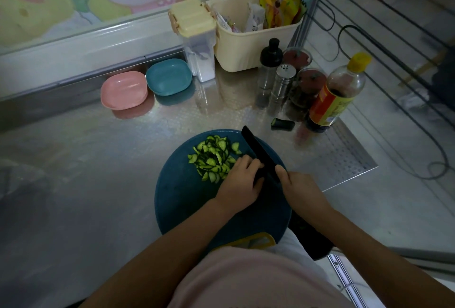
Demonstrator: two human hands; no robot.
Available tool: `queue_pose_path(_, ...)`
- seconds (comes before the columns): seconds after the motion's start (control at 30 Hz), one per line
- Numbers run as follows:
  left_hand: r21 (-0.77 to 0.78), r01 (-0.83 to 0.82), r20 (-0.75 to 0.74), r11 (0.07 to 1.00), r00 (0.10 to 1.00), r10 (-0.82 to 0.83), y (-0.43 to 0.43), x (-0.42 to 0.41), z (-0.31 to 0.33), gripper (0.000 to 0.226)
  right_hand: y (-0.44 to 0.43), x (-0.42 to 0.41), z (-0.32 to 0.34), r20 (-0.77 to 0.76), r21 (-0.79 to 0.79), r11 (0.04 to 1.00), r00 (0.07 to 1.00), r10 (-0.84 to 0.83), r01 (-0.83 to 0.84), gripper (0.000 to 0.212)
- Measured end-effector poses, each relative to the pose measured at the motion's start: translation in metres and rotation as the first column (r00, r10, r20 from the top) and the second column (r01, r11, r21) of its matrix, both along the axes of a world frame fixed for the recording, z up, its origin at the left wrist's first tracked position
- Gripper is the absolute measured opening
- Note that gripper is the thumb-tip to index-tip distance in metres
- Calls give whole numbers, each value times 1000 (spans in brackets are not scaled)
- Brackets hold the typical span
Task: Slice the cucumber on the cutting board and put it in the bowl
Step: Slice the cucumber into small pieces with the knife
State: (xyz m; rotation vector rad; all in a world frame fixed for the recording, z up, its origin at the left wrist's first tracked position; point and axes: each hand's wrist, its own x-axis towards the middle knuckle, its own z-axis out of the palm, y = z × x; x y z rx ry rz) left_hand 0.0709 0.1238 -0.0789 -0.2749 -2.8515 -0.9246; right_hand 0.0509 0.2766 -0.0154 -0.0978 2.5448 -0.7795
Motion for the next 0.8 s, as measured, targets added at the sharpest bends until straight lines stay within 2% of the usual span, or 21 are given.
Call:
queue_pose_path(0.03,-7,-2,-4,1000,1000,2,1,0,0,22,4,0,-2,-8,8,999,999,46,-46,76)
queue_pose_path(0.23,-12,-11,-19,1000,1000,11,1,-1,1,19,15,9,3,27,-48,999,1000,16,-14,50)
queue_pose_path(0.53,-40,-22,-7,999,1000,22,2,-1,-2,20,17,10,4,21,-97,995,1000,-7,9,56)
queue_pose_path(0.67,-41,-23,2,999,1000,23,2,-2,-2,19,14,13,7,31,-64,998,999,-14,16,48)
queue_pose_path(0.73,-42,-23,6,999,1000,23,3,-1,-1,20,12,14,4,13,-58,996,998,-62,62,49)
queue_pose_path(0.8,-37,-27,8,999,1000,27,3,-1,0,20,2,16,8,95,-102,985,987,-128,137,48)
